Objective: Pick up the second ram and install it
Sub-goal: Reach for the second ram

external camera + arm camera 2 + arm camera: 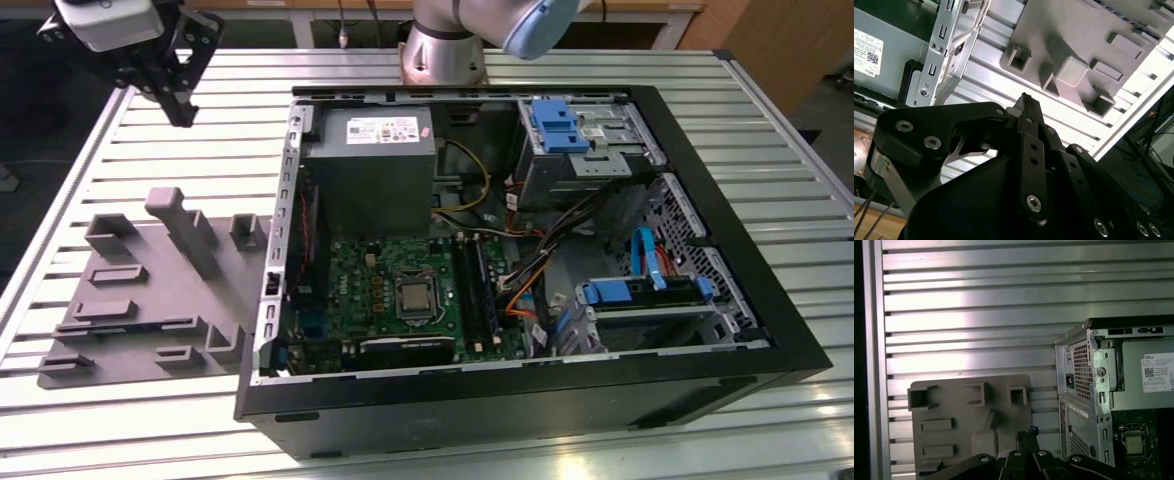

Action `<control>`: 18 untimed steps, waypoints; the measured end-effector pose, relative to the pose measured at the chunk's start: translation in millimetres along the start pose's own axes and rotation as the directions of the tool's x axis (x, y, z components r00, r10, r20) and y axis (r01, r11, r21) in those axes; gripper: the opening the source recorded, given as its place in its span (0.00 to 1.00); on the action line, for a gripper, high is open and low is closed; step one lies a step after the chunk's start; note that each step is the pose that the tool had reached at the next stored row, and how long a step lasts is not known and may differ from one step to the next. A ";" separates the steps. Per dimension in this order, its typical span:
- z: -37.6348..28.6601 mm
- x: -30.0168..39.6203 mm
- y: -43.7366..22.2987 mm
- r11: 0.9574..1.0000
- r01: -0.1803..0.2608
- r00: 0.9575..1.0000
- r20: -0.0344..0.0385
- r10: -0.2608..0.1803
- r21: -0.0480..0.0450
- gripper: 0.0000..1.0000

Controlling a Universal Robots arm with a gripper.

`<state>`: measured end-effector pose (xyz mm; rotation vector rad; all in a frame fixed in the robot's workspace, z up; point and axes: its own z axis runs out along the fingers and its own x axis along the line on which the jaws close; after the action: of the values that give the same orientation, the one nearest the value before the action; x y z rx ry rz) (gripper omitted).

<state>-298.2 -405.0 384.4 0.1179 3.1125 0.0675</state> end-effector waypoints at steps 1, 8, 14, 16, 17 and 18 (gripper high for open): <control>0.0 0.3 -0.3 1.000 0.000 1.000 0.000 0.000 0.000 0.11; 0.7 3.1 -3.3 1.000 0.000 1.000 0.000 0.000 0.000 0.11; 1.4 6.6 -7.0 1.000 0.000 1.000 0.000 0.000 0.000 0.11; 1.7 7.6 -8.1 1.000 0.000 1.000 0.000 0.000 0.000 0.11; 1.8 8.2 -8.7 1.000 0.000 1.000 0.000 0.000 0.000 0.11; 2.0 8.7 -9.2 1.000 0.000 1.000 0.000 0.000 0.000 0.11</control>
<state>-307.6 -413.5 381.8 0.1180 3.1125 0.0676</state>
